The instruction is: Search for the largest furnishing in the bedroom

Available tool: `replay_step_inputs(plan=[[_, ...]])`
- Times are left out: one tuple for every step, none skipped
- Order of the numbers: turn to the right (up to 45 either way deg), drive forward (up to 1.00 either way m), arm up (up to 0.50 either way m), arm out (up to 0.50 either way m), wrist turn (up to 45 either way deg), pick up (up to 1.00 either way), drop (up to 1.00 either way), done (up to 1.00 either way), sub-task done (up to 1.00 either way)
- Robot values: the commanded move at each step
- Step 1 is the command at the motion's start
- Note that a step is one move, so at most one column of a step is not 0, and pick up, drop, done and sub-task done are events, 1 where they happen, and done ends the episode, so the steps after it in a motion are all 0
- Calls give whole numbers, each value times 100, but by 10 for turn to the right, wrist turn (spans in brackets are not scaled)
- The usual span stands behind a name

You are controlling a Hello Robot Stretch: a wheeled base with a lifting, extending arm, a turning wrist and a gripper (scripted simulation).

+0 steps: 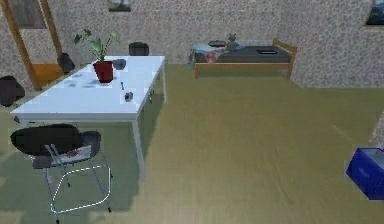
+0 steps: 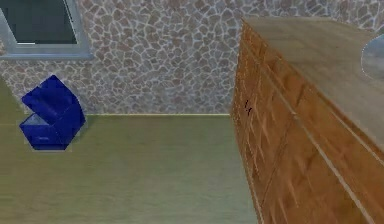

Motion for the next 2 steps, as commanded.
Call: replay_step_inputs(plan=[[0, 50, 0, 0, 0, 0, 0, 0, 0], [-450, 0, 0, 0, 0, 0, 0, 0, 0]])
